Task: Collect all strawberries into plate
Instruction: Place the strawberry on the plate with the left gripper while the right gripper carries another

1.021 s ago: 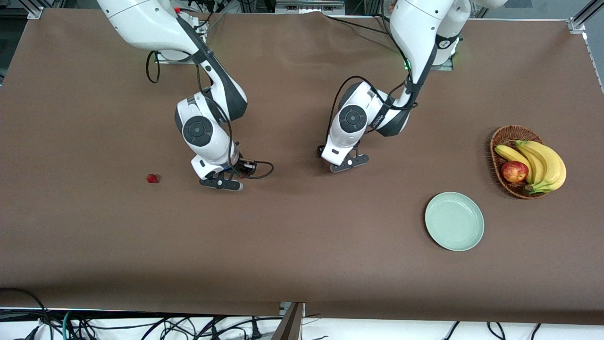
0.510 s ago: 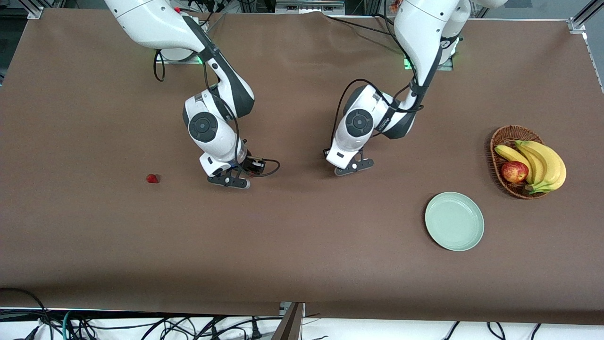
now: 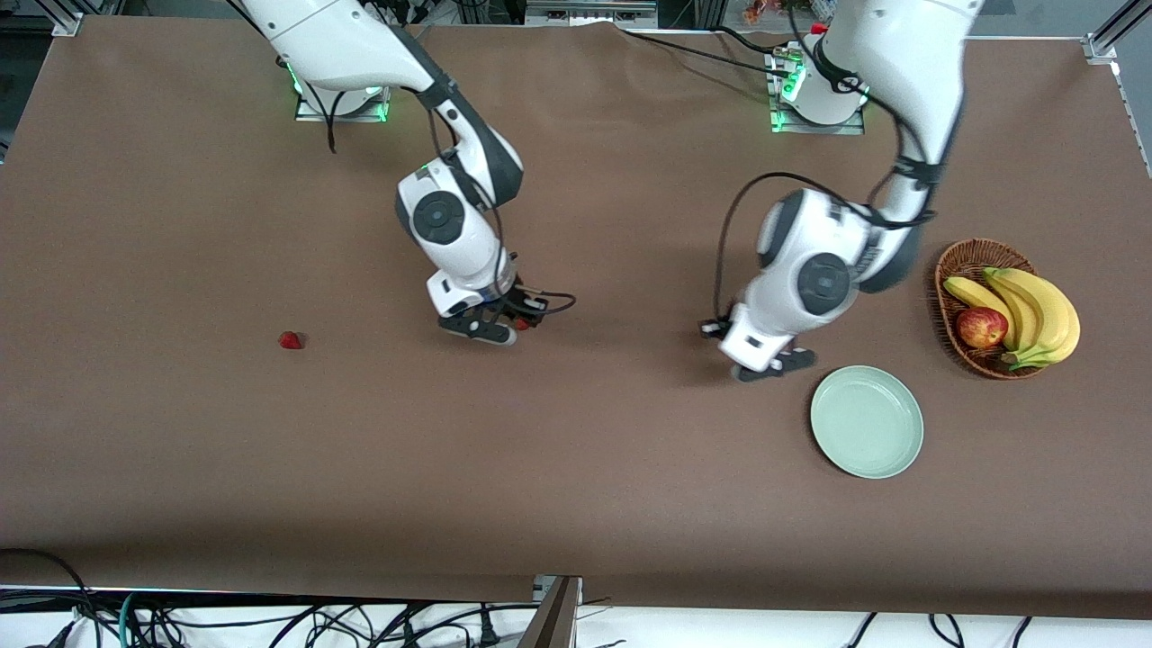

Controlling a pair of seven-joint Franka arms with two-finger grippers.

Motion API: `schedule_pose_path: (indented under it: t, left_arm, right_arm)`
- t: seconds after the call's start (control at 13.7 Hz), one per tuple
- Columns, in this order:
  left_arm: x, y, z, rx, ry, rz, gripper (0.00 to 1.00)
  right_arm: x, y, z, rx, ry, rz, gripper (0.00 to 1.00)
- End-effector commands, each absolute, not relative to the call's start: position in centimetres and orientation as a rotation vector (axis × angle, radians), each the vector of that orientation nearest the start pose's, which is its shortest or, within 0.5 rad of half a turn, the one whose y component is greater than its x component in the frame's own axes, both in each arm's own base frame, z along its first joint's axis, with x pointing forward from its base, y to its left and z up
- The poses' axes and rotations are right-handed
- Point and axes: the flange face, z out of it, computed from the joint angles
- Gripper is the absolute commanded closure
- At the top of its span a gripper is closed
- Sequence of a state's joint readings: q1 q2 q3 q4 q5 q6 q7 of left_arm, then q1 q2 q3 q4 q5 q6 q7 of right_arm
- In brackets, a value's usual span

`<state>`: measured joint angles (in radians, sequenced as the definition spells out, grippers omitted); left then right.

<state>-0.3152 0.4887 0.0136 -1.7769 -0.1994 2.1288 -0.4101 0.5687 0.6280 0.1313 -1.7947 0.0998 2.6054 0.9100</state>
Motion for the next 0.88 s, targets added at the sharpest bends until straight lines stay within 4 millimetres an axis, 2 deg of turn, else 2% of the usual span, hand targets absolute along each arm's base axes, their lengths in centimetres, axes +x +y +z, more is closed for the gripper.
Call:
schedule_pose_path:
  t: [0.0,0.15,0.22,0.36,0.44,0.51,0.58,0.66,0.8]
  left_arm:
    - [62.5,-12.5,27.5,-3.244,-0.186,0.312,1.00]
    - [63.9,-8.0,27.4,-3.175,-0.016,0.240,1.00]
    - [65.0,-5.6,27.2,-3.148,-0.011,0.189,1.00]
    - [66.3,-2.7,24.7,-3.151,0.055,0.141,1.00]
    - [67.2,-1.1,23.7,-3.155,0.104,0.113,0.74]
    - [67.8,0.5,23.1,-3.165,0.117,0.105,0.38]
    - [68.1,0.9,23.1,-3.170,0.112,0.097,0.00]
    - [68.1,0.9,23.2,-3.171,0.117,0.097,0.00]
    - [68.2,-0.2,24.0,-3.172,0.126,0.085,0.00]
  right_arm:
    - [51.5,47.8,21.8,-2.804,0.568,-0.053,0.66]
    - [50.1,51.0,21.0,-2.772,0.599,-0.047,0.66]
    - [49.5,52.2,20.5,-2.758,0.596,-0.053,0.66]
    - [48.6,53.8,19.4,-2.718,0.595,-0.077,0.65]
    - [48.0,54.7,18.9,-2.703,0.593,-0.083,0.65]
    - [47.6,55.3,18.5,-2.698,0.589,-0.083,0.63]
    - [47.5,55.6,18.6,-2.699,0.576,-0.088,0.26]
    - [47.7,55.6,19.1,-2.702,0.550,-0.106,0.00]
    - [49.7,55.0,21.1,-2.704,0.521,-0.157,0.00]
